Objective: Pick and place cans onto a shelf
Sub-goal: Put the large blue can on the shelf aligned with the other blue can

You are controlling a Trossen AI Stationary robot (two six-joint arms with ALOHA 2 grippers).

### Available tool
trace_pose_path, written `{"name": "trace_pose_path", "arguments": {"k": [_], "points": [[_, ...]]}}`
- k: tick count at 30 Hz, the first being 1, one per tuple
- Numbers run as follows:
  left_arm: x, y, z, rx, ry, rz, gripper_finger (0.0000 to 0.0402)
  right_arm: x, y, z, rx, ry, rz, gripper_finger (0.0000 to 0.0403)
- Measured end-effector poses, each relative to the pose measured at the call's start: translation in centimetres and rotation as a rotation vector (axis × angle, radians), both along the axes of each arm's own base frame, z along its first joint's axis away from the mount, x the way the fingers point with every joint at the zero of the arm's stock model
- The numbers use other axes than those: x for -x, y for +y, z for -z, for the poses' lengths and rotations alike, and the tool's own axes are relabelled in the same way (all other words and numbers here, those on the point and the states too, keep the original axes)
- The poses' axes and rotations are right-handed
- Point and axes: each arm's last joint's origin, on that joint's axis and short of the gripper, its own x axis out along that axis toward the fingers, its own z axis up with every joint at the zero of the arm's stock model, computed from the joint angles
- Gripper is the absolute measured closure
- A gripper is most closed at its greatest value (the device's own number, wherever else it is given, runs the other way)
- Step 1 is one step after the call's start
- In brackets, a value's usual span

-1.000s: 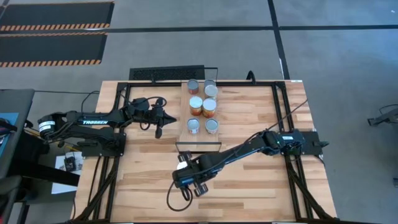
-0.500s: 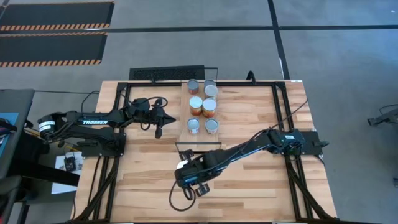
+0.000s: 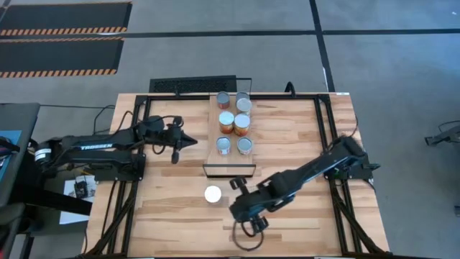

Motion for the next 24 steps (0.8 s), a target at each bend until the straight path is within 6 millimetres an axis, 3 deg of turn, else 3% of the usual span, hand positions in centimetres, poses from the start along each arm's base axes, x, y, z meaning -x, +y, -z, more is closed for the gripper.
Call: {"name": "trace_pose_path", "arguments": {"k": [6, 14, 19, 24], "points": [[0.9, -2.5, -1.5, -0.006, -0.071, 0.088, 0.0393, 4.6, -1.4, 2.8, -0.119, -0.197, -0.004, 0.0393], [2.2, -6.5, -3.8, -0.07, -0.211, 0.257, 0.0393, 10.3, -4.5, 4.1, -0.212, -0.47, 0.062, 0.0399], [2.5, -8.9, -4.9, -0.096, -0.236, 0.337, 0.0393, 11.8, -5.5, 4.1, -0.233, -0.522, 0.092, 0.0393], [1.8, -11.4, -4.7, -0.135, -0.144, 0.343, 0.0386, 12.2, -5.7, 4.2, -0.225, -0.525, 0.117, 0.0394]]}}
